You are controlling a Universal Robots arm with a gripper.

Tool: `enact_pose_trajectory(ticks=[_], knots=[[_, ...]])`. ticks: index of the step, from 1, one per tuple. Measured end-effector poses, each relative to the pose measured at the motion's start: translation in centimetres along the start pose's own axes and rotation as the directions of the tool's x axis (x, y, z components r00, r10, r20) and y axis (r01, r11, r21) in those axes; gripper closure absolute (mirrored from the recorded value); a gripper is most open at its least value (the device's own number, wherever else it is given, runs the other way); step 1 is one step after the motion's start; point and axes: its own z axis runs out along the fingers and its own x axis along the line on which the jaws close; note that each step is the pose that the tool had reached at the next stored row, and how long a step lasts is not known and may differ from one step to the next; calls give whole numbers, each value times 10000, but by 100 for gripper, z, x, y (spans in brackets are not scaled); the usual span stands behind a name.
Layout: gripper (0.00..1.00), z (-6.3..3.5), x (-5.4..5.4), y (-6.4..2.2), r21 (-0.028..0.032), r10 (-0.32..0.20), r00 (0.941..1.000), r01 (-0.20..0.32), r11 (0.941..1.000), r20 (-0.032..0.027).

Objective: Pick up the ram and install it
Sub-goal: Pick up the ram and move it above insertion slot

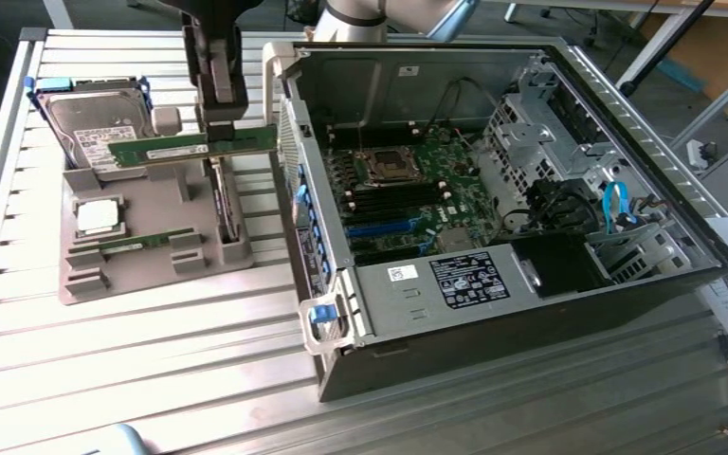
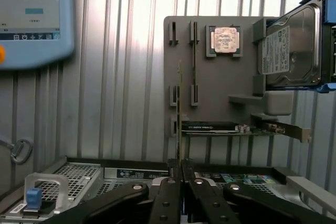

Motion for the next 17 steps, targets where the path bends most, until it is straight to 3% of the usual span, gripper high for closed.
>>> enact_pose_trajectory(ticks=[17], knots=[[88,-4,20,-295,1,0,10000,0,10000,1]])
